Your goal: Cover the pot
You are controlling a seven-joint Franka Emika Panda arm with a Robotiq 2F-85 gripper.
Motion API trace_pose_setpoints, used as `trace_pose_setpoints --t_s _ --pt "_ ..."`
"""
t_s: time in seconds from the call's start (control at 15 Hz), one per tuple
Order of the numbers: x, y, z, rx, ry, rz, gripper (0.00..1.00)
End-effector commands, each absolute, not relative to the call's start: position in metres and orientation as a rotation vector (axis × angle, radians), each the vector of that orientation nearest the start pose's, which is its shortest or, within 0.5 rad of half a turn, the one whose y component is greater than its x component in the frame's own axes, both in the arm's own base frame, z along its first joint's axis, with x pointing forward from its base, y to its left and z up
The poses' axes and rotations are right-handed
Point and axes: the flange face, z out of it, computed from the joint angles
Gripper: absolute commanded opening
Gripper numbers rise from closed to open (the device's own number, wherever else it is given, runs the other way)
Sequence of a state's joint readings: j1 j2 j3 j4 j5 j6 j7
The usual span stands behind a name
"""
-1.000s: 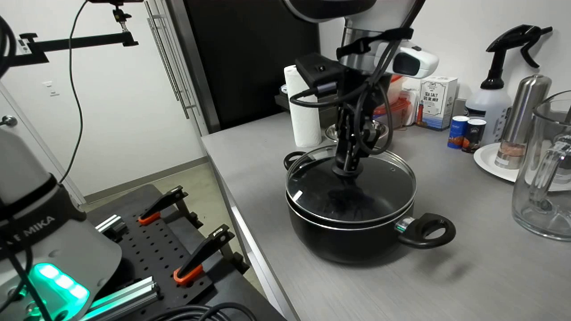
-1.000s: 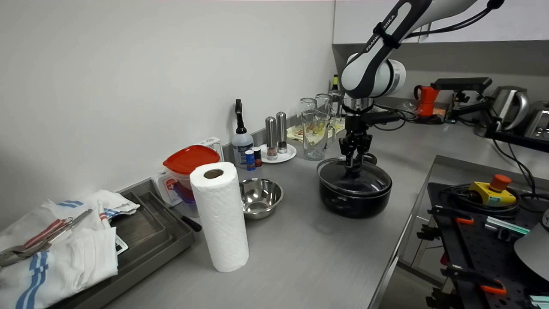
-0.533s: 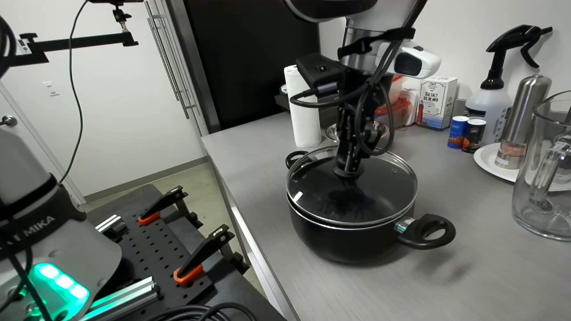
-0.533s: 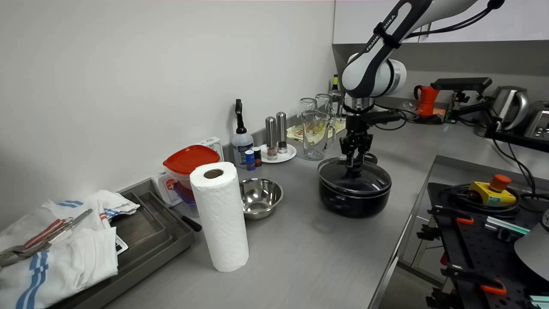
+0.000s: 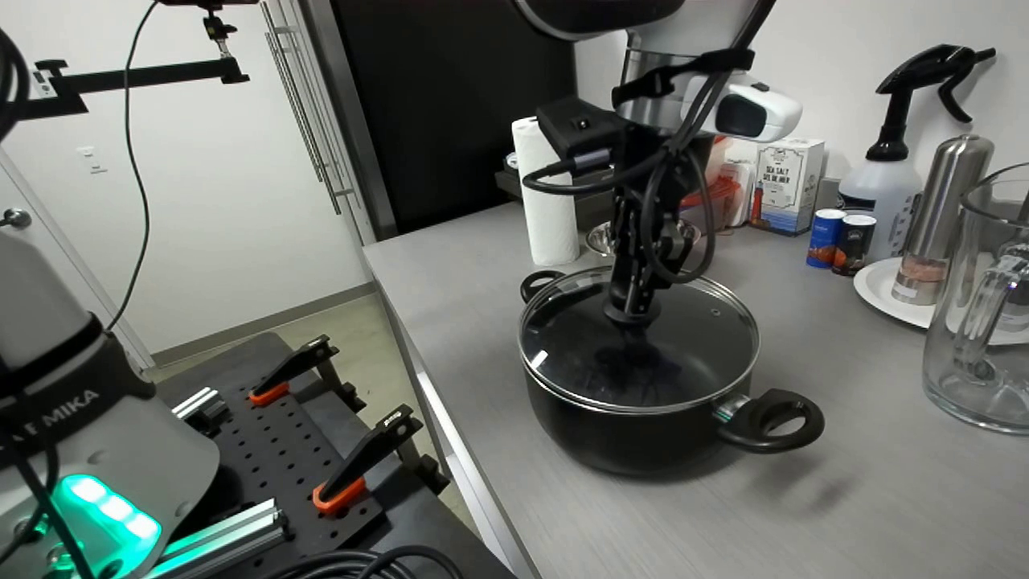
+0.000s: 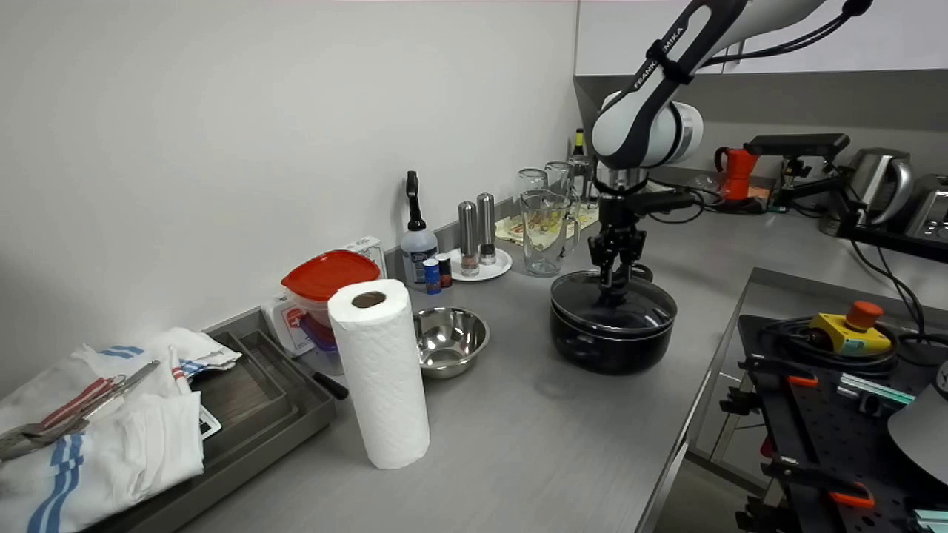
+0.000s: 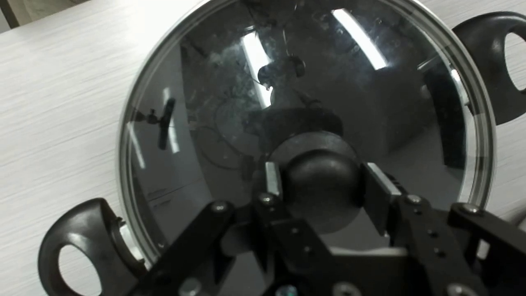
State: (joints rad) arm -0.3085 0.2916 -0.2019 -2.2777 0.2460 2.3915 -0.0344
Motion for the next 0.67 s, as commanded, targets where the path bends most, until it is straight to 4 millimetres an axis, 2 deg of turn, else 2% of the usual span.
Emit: trace_pose_setpoints --t_s 0.0,0.6 --pt "0.455 -0.249 0.220 -2.869 0.998 0.184 0.25" --pt "0.467 -0.237 0.214 -2.971 1.026 0.141 0.25"
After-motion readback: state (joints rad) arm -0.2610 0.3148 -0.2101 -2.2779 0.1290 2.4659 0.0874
